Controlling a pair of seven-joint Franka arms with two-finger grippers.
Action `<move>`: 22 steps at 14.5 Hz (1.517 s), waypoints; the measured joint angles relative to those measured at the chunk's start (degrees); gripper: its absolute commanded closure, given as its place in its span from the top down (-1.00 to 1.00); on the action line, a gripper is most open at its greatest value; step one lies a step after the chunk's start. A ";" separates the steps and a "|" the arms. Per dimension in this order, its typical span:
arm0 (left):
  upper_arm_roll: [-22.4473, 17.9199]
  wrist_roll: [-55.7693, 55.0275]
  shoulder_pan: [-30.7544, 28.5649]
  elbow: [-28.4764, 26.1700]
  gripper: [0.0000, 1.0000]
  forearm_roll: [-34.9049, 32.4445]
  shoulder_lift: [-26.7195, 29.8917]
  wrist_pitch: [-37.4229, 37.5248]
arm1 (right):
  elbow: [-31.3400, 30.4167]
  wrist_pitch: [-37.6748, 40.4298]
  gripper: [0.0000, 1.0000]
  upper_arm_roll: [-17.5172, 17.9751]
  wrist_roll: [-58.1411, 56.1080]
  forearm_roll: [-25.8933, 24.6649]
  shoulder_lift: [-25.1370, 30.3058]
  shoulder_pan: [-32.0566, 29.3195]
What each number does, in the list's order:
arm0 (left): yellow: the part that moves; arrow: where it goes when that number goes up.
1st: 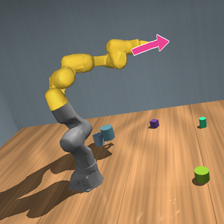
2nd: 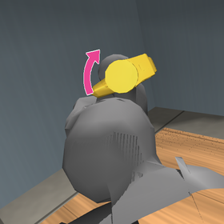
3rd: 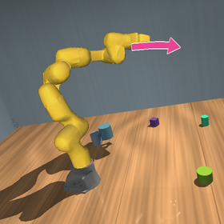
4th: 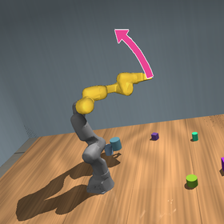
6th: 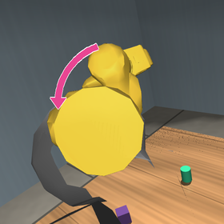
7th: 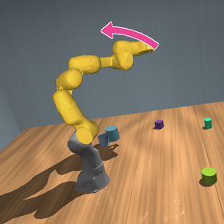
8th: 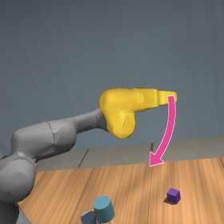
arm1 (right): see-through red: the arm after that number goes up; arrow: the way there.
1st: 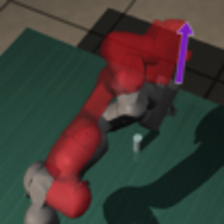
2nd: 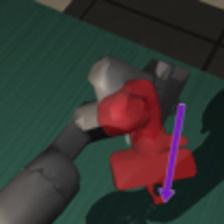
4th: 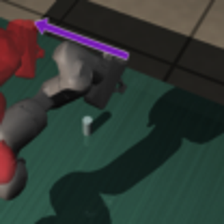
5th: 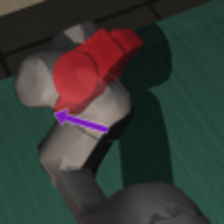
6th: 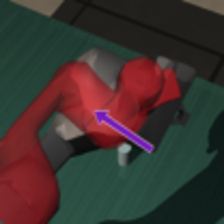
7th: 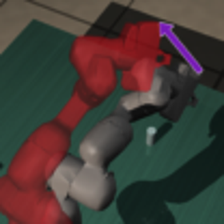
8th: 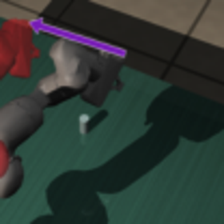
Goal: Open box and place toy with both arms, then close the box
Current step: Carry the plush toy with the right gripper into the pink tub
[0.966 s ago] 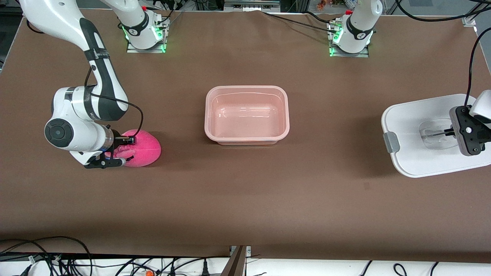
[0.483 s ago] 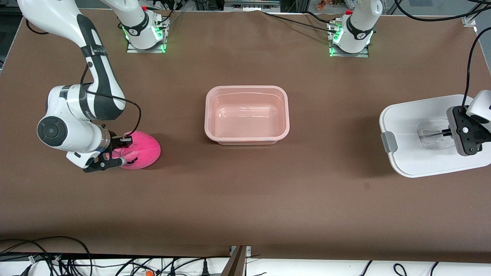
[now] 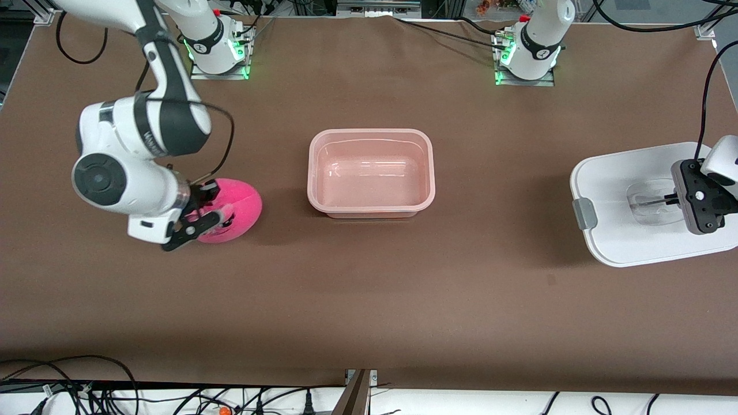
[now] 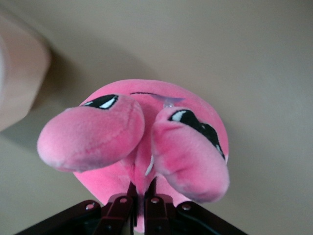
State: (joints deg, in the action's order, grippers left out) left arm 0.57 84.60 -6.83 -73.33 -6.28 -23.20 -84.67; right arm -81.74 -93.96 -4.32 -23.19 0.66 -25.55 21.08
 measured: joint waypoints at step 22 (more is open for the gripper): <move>-0.05 0.00 -0.10 0.01 -1.00 0.00 0.00 0.00 | 13.42 6.33 -1.00 0.12 -18.26 -4.51 -9.56 28.22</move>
State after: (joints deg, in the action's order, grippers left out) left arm 0.52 84.60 -6.93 -73.32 -6.28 -23.20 -84.67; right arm -68.32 -87.63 -4.20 -41.45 -3.85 -35.11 49.30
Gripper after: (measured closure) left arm 0.930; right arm 0.930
